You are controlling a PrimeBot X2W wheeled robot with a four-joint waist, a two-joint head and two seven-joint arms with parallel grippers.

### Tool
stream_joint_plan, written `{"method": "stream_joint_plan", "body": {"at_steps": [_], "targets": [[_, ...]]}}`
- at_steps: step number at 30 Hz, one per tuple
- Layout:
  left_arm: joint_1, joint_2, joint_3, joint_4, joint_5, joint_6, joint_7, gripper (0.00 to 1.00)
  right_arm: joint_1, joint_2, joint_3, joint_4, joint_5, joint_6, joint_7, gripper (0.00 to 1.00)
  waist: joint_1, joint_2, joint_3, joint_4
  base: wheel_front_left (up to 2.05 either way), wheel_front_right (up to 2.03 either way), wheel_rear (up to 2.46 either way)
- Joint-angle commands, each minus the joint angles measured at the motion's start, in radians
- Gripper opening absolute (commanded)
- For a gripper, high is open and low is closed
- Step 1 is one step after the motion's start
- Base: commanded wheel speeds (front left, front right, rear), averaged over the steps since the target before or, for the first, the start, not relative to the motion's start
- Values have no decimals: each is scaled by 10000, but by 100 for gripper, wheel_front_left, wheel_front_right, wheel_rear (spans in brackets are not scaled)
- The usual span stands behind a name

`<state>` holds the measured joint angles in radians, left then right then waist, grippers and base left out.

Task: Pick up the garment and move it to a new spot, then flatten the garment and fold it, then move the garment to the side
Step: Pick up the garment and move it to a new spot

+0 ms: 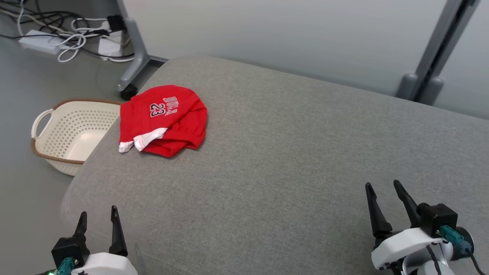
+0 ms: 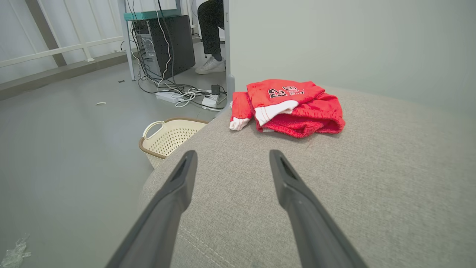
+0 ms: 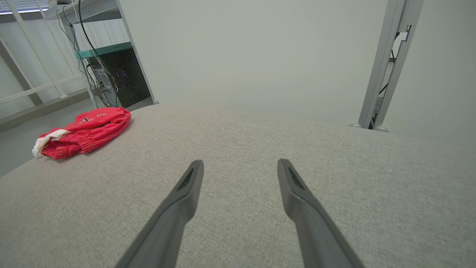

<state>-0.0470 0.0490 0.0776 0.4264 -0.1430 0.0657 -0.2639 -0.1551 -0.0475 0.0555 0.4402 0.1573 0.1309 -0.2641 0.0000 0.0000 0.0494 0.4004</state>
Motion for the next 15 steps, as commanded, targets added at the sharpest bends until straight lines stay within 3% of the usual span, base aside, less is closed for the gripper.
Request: {"method": "stream_joint_plan", "body": {"at_steps": [1,8,15], "targets": [[64,34,106,-42,-79,-52,-5,100,-123,-73,11,44,-40,-4,0,100,0,0,114,319,0,0,0],[-95,35,406,29,-204,-163,-5,100,-335,-73,133,57,-232,-4,0,100,0,0,445,222,0,0,0],[-1390,38,800,809,-609,-976,-4,100,-690,-70,-58,-156,-705,-4,0,100,0,0,1201,-389,0,0,0]]}}
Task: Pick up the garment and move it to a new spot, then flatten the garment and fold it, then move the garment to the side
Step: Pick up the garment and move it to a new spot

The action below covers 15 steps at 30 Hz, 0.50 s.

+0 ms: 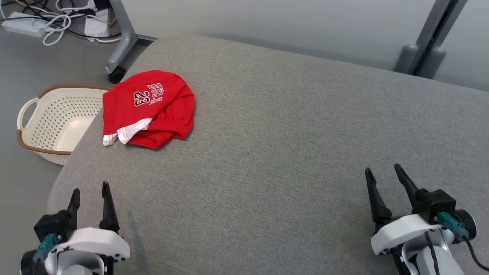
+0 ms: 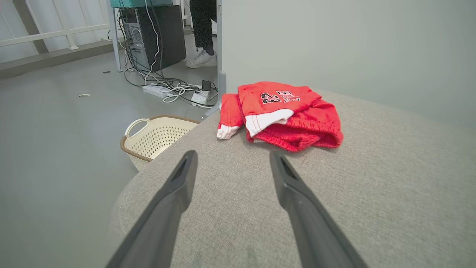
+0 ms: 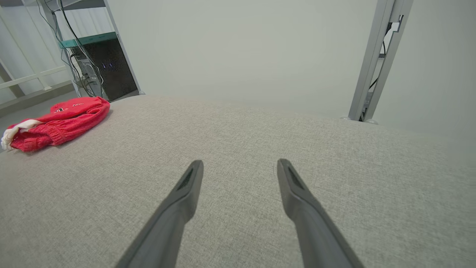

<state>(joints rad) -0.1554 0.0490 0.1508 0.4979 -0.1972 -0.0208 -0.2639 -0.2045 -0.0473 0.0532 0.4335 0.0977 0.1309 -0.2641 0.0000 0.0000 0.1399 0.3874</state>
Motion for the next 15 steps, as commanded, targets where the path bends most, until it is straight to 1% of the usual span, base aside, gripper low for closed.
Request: {"method": "stream_joint_plan", "body": {"at_steps": [1,7,9,12,15], "targets": [[-526,33,118,236,15,-172,-4,100,-250,-72,-26,-124,-176,-4,0,100,0,0,433,-361,0,0,0],[-2094,345,511,1133,303,-545,-4,100,-698,-71,-22,-359,-563,-4,0,100,0,0,1287,-961,0,0,0],[-2614,538,603,1449,381,-633,-4,100,-823,-74,2,-462,-693,-4,0,100,0,0,1574,-1152,0,0,0],[-3089,678,652,1782,430,-714,-4,100,-1003,-71,4,-552,-801,-4,0,100,0,0,1857,-1326,0,0,0],[-3725,992,692,2371,516,-815,-4,100,-1194,-72,-6,-650,-921,-4,0,100,0,0,2242,-1610,0,0,0]]}}
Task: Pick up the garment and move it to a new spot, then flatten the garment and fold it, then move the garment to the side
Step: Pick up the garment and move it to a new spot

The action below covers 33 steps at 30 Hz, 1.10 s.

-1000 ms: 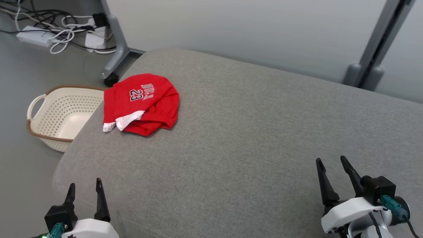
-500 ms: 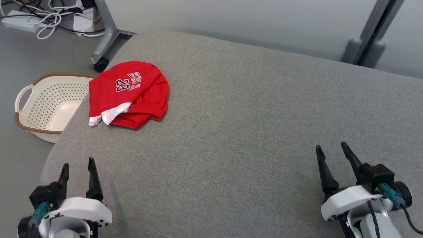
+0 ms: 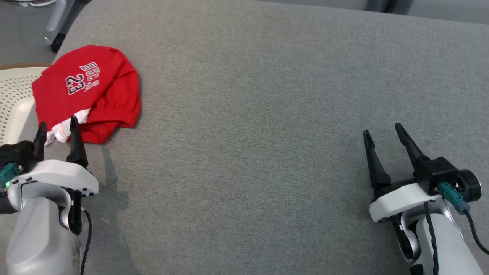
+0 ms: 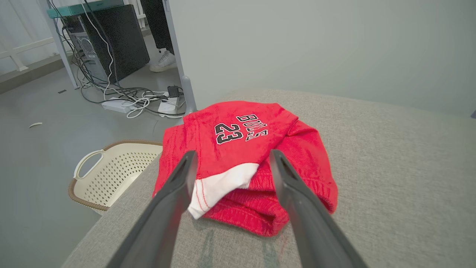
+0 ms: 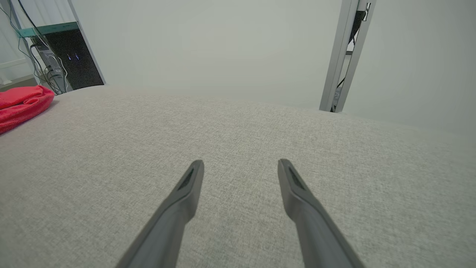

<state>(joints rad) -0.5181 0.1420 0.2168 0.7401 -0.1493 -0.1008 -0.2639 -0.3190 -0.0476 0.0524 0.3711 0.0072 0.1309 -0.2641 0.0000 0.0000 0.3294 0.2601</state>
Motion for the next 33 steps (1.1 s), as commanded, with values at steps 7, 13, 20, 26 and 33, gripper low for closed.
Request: {"method": "stream_joint_plan", "body": {"at_steps": [7,13,20,26,33], "targets": [[-1187,672,148,1704,167,140,-1,100,-426,-67,-80,-264,-216,-4,0,100,0,0,959,-924,0,0,0],[-1774,1094,428,2929,101,760,-9,100,-524,-65,-141,-319,-196,-4,0,100,0,0,1210,-1281,0,0,0],[-1874,1160,469,2691,178,980,-10,0,-475,-72,-258,-333,-220,-4,2,100,0,0,1313,-1362,0,0,0],[-1611,1234,507,1524,365,882,-10,0,-485,-64,-159,-199,-28,-4,2,100,0,0,1061,-1363,0,0,0],[-1701,1194,180,246,757,464,-10,0,-358,-65,-70,-38,306,-4,0,100,0,0,504,-1481,0,0,0]]}}
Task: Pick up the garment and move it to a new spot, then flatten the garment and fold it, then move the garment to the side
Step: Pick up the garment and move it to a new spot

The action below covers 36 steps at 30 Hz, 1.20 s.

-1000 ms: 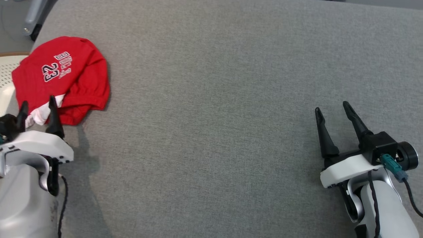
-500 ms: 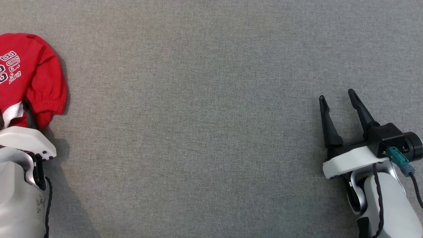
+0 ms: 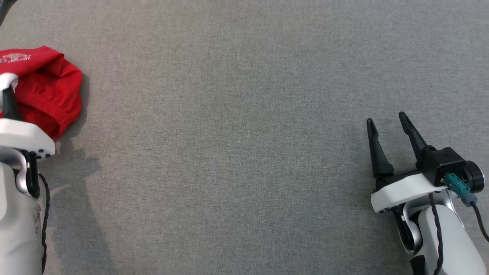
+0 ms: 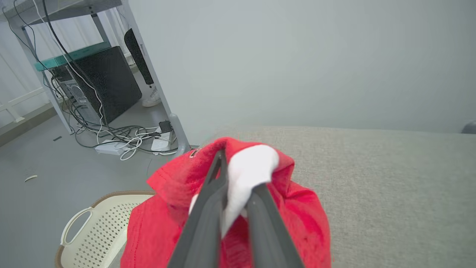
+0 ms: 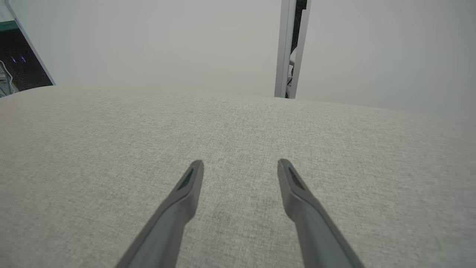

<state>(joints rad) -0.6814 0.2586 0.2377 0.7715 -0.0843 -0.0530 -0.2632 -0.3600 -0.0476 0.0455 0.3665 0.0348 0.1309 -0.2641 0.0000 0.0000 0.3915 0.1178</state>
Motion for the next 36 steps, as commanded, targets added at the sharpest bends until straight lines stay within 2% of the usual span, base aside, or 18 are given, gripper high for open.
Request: {"method": "stream_joint_plan", "body": {"at_steps": [1,9,18,26,31,36], "targets": [[-104,13,-122,-283,189,-75,-18,0,81,-64,12,15,82,-4,0,100,0,0,-200,-93,0,0,0],[-320,-252,-1051,-1422,652,-441,-18,0,306,-64,84,94,594,-4,0,100,0,0,-724,-525,0,0,0],[-111,-1235,-2539,-2020,507,-722,-18,0,592,-61,174,249,1048,-4,0,100,0,0,-1202,-1432,0,0,0],[127,-1943,-4936,-1824,-109,-788,-18,0,713,-62,151,257,1245,-4,0,100,0,0,-1411,-2237,0,0,0],[304,-2047,-6539,-1846,-697,-769,-18,0,771,-66,312,225,1365,-4,0,100,0,0,-1424,-2664,0,0,0],[499,-2044,-8247,-2406,-1865,-688,-19,0,826,-59,282,266,1436,-4,0,100,0,0,-1445,-2882,0,0,0]]}}
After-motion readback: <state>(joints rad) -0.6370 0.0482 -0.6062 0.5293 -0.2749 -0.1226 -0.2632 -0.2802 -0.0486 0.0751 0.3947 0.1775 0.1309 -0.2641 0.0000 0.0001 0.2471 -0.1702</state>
